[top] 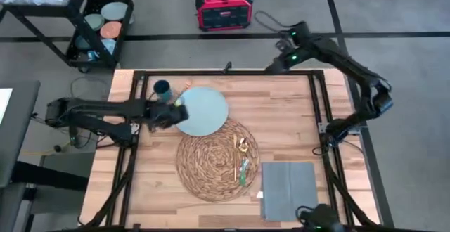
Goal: Set table place
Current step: Put the light blue plate on the brown placemat to the left of the gold table knife
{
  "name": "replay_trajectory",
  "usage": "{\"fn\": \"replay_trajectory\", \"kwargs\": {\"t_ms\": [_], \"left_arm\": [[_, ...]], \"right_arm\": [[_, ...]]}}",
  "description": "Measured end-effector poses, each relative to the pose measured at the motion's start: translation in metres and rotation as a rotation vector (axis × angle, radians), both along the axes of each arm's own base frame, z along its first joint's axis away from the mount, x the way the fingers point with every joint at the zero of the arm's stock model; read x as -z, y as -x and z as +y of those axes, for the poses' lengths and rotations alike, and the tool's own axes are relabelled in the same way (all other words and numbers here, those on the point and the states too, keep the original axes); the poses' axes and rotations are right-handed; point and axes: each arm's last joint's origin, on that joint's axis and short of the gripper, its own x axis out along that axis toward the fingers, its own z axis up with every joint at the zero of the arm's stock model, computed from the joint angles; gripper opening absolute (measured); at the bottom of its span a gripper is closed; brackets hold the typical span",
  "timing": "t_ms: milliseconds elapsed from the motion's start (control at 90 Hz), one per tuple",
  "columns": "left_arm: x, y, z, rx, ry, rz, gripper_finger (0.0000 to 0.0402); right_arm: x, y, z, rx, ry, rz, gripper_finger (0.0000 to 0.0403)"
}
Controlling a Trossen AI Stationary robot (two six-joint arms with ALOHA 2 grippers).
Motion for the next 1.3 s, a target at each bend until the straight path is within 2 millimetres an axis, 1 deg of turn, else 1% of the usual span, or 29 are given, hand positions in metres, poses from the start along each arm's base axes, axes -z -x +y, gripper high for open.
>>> {"fn": "replay_trajectory", "kwargs": {"t_ms": [67, 111, 200, 300, 389, 533, 678, 889, 1033, 1167, 1300], "left_arm": [[0.007, 0.008, -0.004, -0.063, -0.028, -0.135, 0.0076], [0.014, 0.012, -0.005, -0.099, -0.05, -0.194, 0.0076], [0.032, 0.021, -0.003, -0.172, -0.072, -0.239, 0.0076], [0.043, 0.022, -0.003, -0.186, -0.073, -0.298, 0.0082], [0.049, 0.021, -0.003, -0.19, -0.076, -0.301, 0.0094], [0.052, 0.021, -0.003, -0.196, -0.059, -0.291, 0.0113], [0.054, 0.023, -0.004, -0.18, -0.034, -0.25, 0.0125], [0.056, 0.025, -0.005, -0.177, -0.014, -0.225, 0.0128], [0.065, 0.024, -0.004, -0.198, -0.024, -0.147, 0.0128], [0.073, 0.014, -0.004, -0.212, -0.02, -0.128, 0.0128], [0.075, 0.002, -0.003, -0.237, -0.056, -0.202, 0.0128]], "right_arm": [[-0.006, 0.006, 0.002, -0.004, 0.039, -0.014, 0.0], [-0.009, 0.009, 0.003, -0.003, 0.057, -0.021, 0.0], [-0.012, 0.013, 0.004, -0.002, 0.079, -0.025, 0.0], [-0.012, 0.013, 0.006, -0.014, 0.061, -0.024, 0.0007], [-0.01, 0.013, 0.008, -0.036, 0.03, -0.03, 0.0025], [-0.01, 0.011, 0.01, -0.047, 0.021, -0.027, 0.006], [-0.01, 0.01, 0.011, -0.05, 0.02, -0.027, 0.0079], [-0.01, 0.008, 0.012, -0.054, 0.013, -0.027, 0.0083], [-0.01, 0.005, 0.015, -0.068, 0.013, -0.027, 0.0083], [-0.01, 0.002, 0.017, -0.082, 0.01, -0.027, 0.0083], [-0.01, -0.001, 0.02, -0.098, 0.01, -0.027, 0.0083]]}}
